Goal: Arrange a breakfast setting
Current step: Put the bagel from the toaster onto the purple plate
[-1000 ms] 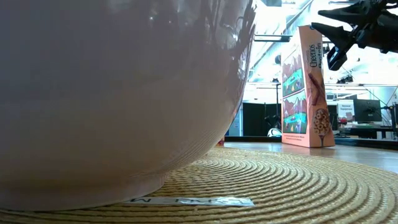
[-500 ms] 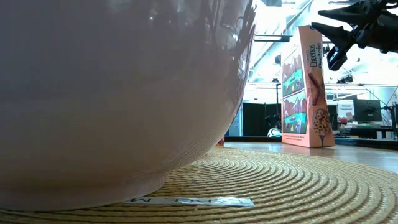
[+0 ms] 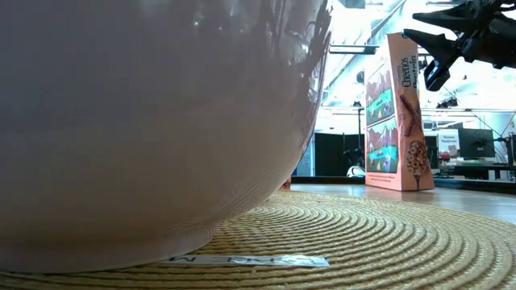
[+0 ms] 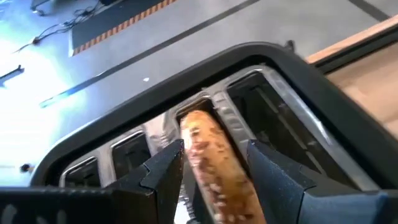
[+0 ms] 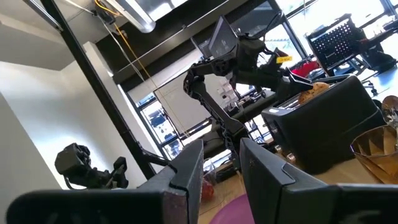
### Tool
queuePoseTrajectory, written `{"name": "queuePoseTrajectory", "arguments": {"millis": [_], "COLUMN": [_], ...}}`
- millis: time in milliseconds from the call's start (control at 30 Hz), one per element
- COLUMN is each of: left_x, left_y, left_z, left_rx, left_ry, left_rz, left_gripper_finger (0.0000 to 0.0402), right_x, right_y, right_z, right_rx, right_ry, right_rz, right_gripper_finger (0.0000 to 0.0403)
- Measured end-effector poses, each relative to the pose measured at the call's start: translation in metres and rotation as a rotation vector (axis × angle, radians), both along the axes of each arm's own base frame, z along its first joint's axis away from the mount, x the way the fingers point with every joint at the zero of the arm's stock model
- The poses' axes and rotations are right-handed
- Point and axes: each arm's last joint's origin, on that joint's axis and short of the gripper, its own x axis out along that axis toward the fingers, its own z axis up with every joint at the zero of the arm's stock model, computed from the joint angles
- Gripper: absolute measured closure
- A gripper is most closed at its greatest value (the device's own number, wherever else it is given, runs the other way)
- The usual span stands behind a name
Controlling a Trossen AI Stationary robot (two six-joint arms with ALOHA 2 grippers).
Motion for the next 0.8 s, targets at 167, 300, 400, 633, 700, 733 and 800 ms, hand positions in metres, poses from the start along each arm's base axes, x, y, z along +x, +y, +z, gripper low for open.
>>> {"name": "queuePoseTrajectory", "arguments": {"millis": [167,300,400,633,700,733,800], "left_x": [-0.003,-0.005,-0.005,-0.003,-0.002,-0.001,0.0], "left_y": [0.002,0.004,0.004,0.002,0.003,0.004,0.005], "left_z": [-0.003,-0.004,-0.004,-0.009,-0.01,-0.011,-0.013], "left_rx": [-0.013,-0.036,-0.043,-0.129,-0.134,-0.132,-0.127], "left_ry": [0.006,-0.021,-0.037,-0.099,-0.104,-0.101,-0.083], "left_rz": [0.048,0.058,0.069,0.061,0.069,0.073,0.085], "left_gripper_finger": [0.0234,0.0234,0.0234,0.0234,0.0234,0.0234,0.0234], "right_x": [0.0,0.0,0.0,0.0,0.0,0.0,0.0], "right_y": [0.0,0.0,0.0,0.0,0.0,0.0,0.0], "right_z": [0.0,0.0,0.0,0.0,0.0,0.0,0.0], "right_rx": [0.0,0.0,0.0,0.0,0.0,0.0,0.0], "right_ry": [0.0,0.001,0.002,0.003,0.003,0.003,0.003], "right_rz": [0.0,0.0,0.0,0.0,0.0,0.0,0.0], "right_gripper_finger": [0.0313,0.0313,0.0313,0.0313,0.0313,0.0313,0.0313]}}
